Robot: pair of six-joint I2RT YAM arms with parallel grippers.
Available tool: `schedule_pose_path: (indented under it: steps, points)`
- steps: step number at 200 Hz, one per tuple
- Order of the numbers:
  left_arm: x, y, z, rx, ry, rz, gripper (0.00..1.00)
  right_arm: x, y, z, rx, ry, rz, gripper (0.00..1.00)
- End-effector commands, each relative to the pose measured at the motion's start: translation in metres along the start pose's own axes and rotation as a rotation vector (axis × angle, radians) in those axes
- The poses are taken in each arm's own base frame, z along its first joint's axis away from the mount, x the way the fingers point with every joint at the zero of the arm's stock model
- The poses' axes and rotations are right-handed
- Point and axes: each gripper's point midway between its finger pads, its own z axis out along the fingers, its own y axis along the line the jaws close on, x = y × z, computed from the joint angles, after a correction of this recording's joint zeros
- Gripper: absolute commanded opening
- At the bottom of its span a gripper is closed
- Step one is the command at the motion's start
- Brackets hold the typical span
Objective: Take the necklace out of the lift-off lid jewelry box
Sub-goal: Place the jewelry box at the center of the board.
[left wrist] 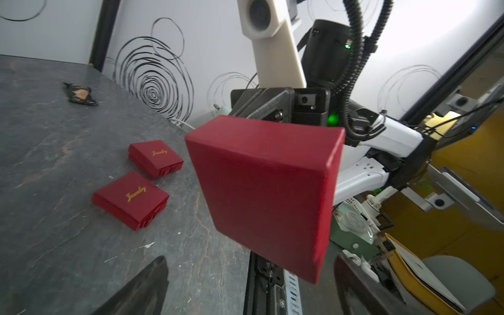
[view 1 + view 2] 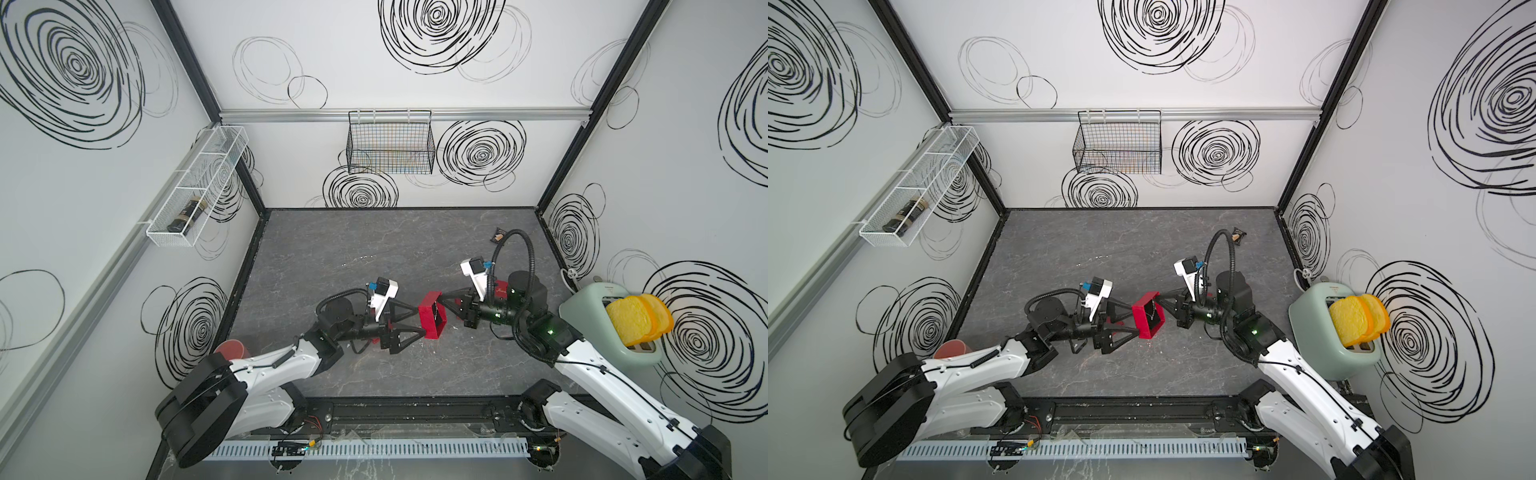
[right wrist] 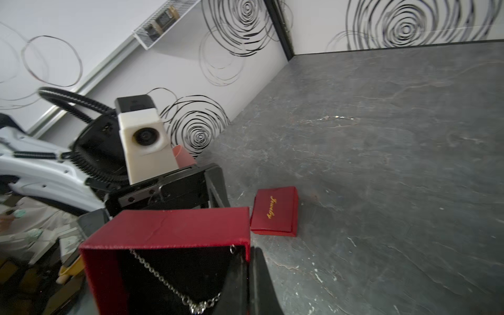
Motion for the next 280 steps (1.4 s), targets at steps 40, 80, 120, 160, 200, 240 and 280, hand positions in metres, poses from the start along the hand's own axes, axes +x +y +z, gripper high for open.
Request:
schedule_pose_path:
  steps: [40, 80, 120, 160, 200, 240, 280]
  points:
    - [0.016, 0.049, -0.025, -0.311, -0.008, 0.043, 0.96, 0.062, -0.11, 0.01, 0.516, 0.248, 0.067, 0.0]
    - [0.023, 0.05, -0.029, -0.33, -0.005, 0.045, 0.95, 0.094, -0.134, 0.024, 0.592, 0.368, 0.106, 0.02]
    - [0.042, 0.061, -0.031, -0.411, 0.052, 0.088, 0.95, 0.123, -0.153, 0.04, 0.654, 0.542, 0.159, 0.04]
    - [0.056, 0.069, -0.033, -0.497, 0.098, 0.128, 0.95, 0.142, -0.162, 0.054, 0.698, 0.615, 0.162, 0.06]
    - [0.063, 0.07, -0.032, -0.511, 0.114, 0.143, 0.95, 0.131, -0.155, 0.059, 0.714, 0.598, 0.135, 0.37]
    - [0.07, 0.073, -0.032, -0.518, 0.125, 0.141, 0.94, 0.117, -0.139, 0.056, 0.726, 0.58, 0.091, 0.46]
    - [0.074, 0.078, -0.035, -0.544, 0.124, 0.144, 0.94, 0.114, -0.11, 0.058, 0.664, 0.542, 0.088, 0.46]
